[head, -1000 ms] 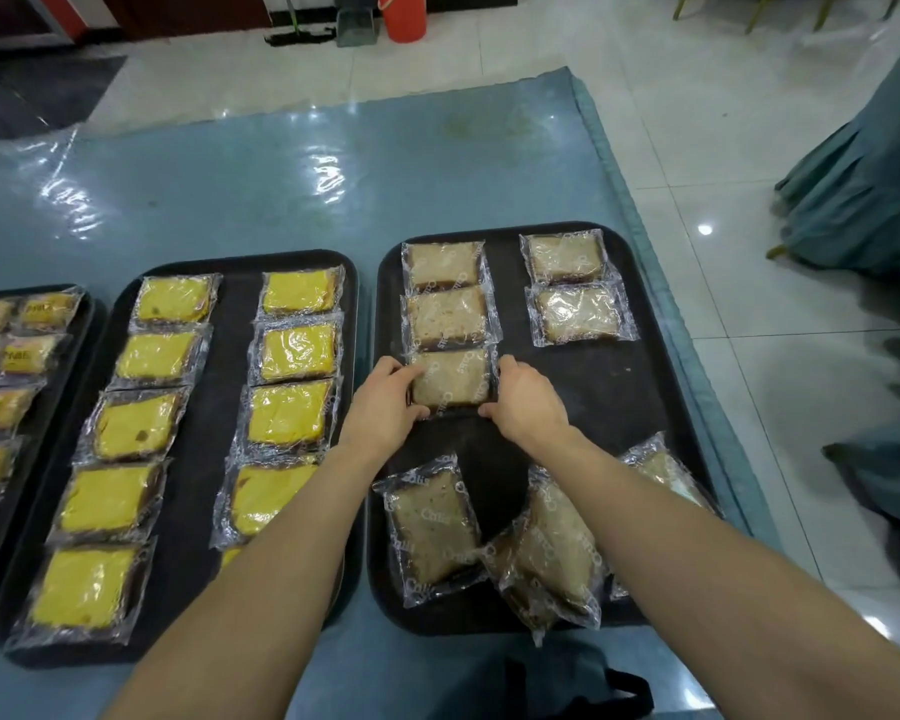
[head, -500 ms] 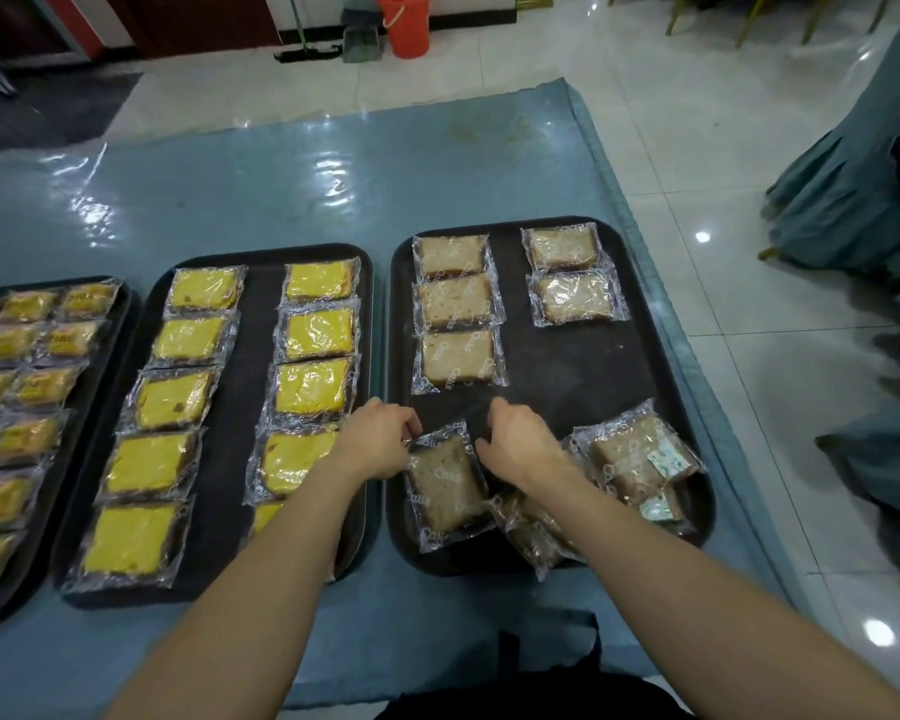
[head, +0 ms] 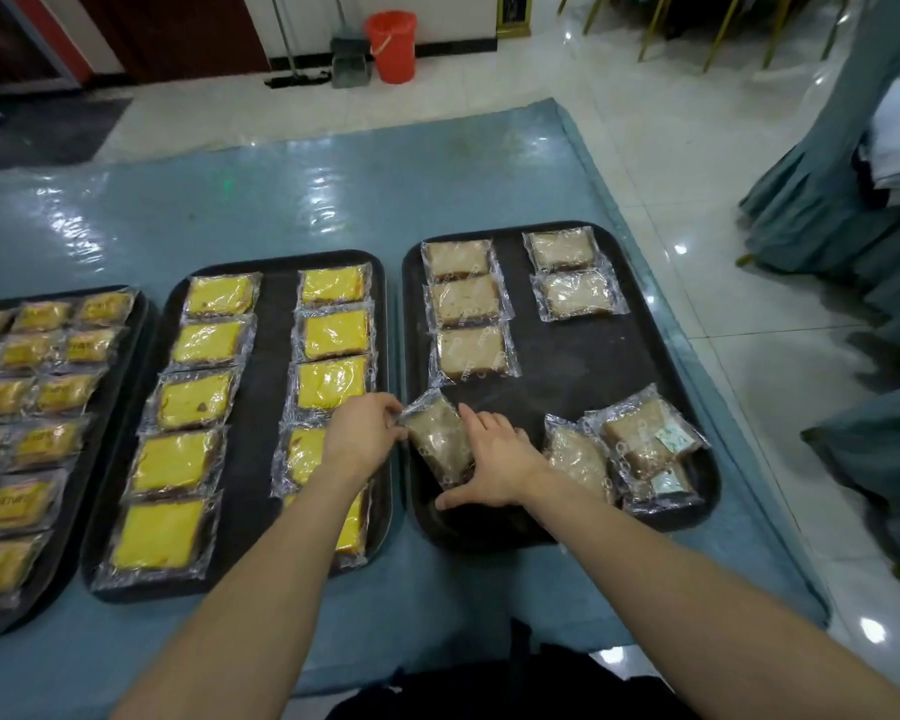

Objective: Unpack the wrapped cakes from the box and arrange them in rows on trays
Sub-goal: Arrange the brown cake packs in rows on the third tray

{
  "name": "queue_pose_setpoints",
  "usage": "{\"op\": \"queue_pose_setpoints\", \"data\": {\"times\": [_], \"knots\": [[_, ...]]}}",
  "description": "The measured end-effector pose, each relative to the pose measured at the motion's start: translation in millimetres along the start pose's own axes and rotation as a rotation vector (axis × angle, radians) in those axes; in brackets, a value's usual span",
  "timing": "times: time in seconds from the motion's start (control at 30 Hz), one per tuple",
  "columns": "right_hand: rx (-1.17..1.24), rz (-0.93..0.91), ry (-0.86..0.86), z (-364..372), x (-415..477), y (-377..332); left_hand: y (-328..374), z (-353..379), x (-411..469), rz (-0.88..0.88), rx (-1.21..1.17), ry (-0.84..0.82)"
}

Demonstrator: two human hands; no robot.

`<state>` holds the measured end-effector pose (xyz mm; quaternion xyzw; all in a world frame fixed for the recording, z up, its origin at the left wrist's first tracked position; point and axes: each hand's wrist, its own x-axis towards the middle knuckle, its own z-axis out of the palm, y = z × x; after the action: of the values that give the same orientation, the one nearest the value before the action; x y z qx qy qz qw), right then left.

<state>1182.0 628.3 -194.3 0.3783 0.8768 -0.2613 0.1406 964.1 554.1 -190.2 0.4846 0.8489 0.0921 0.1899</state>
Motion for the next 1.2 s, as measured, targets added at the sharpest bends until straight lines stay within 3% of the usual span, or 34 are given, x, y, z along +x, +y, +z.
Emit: {"op": "queue_pose_setpoints", "data": {"times": [0.2,0.63,0.83,1.2], "knots": [[-0.132,0.091,0.118,-7.2,3.0,22.7,2.6,1.4,-11.9,0.07,0.066,-0.205],[-0.152,0.259,0.137,-22.5,3.1,42.7,24.5,21.8,5.9,0.302,0.231,-0.102],[0.001,0.299,0.119,-21.8,3.8,48.4,21.0,29.3,3.6,0.316,0.185,-0.065],[0.071,0.322,0.179,-25.4,12.2,45.2,26.0,33.4,12.4,0.272,0.17,-0.011]]}}
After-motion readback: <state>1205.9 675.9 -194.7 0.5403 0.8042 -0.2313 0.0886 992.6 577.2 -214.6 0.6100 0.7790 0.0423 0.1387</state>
